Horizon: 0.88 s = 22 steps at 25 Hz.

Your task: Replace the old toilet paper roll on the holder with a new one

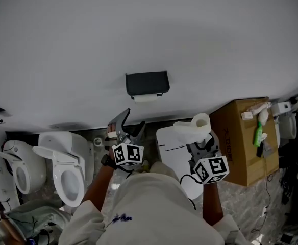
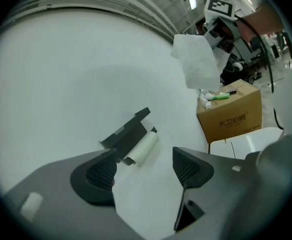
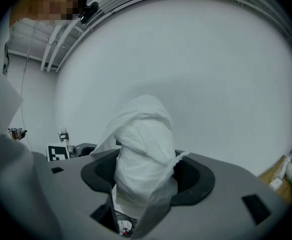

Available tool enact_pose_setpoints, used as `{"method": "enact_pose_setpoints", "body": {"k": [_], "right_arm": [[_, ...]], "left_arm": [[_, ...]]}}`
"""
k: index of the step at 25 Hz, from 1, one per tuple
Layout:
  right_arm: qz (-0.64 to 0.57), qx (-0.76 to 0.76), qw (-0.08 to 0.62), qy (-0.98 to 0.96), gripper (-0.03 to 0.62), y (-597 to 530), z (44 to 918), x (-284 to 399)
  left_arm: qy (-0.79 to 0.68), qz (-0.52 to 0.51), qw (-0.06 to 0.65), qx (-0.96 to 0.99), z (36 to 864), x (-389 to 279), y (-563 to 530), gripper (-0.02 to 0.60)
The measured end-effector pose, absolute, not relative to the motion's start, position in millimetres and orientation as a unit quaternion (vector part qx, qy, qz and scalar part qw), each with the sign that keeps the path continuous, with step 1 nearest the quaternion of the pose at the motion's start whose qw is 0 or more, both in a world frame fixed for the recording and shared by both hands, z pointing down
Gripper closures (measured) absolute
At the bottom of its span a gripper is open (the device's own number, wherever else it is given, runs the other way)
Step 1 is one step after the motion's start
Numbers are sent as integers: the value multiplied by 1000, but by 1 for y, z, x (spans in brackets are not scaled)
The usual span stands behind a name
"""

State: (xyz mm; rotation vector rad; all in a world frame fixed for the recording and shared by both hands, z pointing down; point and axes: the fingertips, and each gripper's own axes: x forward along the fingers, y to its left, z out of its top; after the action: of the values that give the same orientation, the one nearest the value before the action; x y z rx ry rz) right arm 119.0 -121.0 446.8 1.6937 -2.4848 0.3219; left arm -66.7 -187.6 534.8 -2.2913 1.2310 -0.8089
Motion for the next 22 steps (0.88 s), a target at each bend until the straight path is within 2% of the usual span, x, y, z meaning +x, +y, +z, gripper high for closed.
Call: {"method": "enact_pose_setpoints", "body": {"k": [12,19,22], "right_arm": [[106,563,63,-817,301,-131,448,124],[105,559,68,-820,301,-138,452,122],[107,559,70,-819,301,-138,455,127]], "left_arm": [[363,-446,408,-709,568,-46,-241,256],[344,-482,498,-634,571,-34,-264,279],[349,-486,500,-626,570,-28,-266,285]]}}
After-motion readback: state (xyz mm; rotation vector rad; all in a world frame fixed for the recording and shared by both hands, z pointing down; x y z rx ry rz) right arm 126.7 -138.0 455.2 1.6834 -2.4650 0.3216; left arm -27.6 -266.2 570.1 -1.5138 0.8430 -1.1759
